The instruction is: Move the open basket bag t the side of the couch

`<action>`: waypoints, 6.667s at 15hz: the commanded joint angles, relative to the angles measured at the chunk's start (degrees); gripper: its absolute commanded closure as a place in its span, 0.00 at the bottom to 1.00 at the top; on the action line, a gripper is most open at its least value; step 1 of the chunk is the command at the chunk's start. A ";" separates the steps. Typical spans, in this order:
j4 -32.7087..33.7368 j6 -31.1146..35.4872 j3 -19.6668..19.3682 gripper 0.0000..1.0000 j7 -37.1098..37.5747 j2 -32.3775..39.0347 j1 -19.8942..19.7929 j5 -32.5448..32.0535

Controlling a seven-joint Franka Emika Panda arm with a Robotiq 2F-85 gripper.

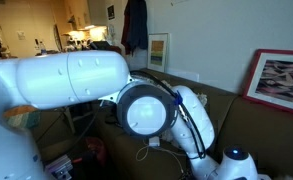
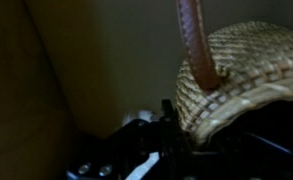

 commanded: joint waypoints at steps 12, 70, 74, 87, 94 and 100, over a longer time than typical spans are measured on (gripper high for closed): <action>-3.45 20.64 14.44 0.96 -1.31 0.19 -9.88 -9.35; 0.90 -10.56 1.42 0.96 7.26 0.23 -1.27 0.21; 2.20 -16.87 -1.35 0.96 12.58 0.61 0.78 2.11; 4.53 -25.74 -1.53 0.96 19.19 0.66 1.18 3.72; 3.77 -15.86 3.01 0.96 17.75 0.22 -1.85 6.77; 0.70 2.54 7.75 0.96 16.08 0.27 -4.42 9.55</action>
